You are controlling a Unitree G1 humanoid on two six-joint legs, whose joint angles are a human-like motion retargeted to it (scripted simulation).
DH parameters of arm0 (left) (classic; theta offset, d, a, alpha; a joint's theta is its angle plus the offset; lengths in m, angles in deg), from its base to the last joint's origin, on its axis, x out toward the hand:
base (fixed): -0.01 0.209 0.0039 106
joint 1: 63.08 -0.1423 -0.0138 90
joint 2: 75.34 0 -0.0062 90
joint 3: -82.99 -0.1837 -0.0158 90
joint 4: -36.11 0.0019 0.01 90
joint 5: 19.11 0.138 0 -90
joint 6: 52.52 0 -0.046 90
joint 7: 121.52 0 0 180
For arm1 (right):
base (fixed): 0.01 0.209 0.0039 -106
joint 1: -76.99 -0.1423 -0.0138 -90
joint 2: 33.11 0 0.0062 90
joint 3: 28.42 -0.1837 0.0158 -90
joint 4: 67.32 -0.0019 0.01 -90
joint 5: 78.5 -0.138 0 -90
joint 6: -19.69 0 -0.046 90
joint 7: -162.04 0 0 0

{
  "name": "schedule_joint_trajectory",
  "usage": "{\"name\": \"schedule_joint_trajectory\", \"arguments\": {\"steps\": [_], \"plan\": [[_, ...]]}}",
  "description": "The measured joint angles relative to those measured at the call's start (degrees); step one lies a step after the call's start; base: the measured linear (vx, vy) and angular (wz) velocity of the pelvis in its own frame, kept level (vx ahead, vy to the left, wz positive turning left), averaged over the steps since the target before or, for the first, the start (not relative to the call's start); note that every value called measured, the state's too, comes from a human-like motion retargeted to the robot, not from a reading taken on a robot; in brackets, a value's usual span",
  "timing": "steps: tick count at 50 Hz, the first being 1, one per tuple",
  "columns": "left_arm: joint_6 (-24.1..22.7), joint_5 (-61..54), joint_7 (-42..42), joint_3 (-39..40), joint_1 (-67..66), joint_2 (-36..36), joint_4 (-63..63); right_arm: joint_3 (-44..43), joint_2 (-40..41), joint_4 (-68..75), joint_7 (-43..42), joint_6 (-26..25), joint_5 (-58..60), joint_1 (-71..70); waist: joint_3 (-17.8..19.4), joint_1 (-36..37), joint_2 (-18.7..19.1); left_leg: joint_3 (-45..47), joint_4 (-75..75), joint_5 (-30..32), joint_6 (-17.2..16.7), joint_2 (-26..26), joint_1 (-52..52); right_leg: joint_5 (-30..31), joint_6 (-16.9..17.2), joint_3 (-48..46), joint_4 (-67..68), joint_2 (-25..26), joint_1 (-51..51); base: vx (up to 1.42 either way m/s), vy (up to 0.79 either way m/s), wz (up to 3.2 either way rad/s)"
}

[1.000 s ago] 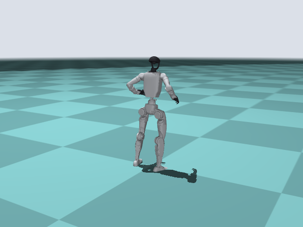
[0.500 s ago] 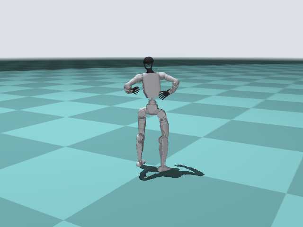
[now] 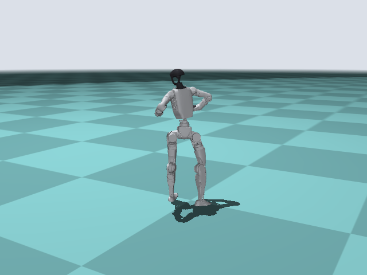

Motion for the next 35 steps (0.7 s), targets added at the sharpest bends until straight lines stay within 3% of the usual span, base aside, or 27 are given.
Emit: {"name": "schedule_joint_trajectory", "arguments": {"steps": [8, 19, 28, 35], "plan": [[0.15, 6.12, -7.37, -7.33, 8.98, 1.17, 3.22, 6.96, -0.31, 2.66, -8.34, 1.24, 5.16, -4.30, -1.65, 2.74, -0.13, -0.97, 0.00, -0.39, 0.00, -0.32, -0.39, 0.82, -0.68, -0.92, -0.33, 0.03, 0.29, 0.01, 0.02, 0.08], [0.65, 8.51, -11.20, -11.95, 12.77, 0.91, 6.12, 8.79, -1.08, 3.34, -11.11, 1.80, 7.25, -7.78, -1.62, 0.87, 0.93, -0.08, 0.00, -0.51, 0.00, -0.39, 0.23, 1.52, -0.83, 0.52, -1.04, -0.05, 0.42, 0.00, 0.01, -0.07], [0.96, 8.11, -12.50, -12.07, 10.93, 1.08, 6.58, 7.74, -2.14, 2.91, -11.17, 1.49, 7.39, -8.60, -0.45, -2.54, 1.83, 4.15, 0.00, -0.48, 0.00, -0.04, -0.75, 0.19, 0.67, 6.00, -1.44, -0.84, -3.12, -0.05, 0.01, -0.48], [0.64, 6.33, -9.69, -7.79, 6.15, 1.95, 6.21, 6.58, -3.13, 2.25, -7.75, 1.16, 4.47, -7.14, 0.62, -1.62, 1.73, 5.50, 0.00, 0.04, 0.00, -0.50, -2.39, -0.75, 2.04, 8.13, -2.45, -1.03, -5.23, -0.06, 0.02, -0.15]]}}
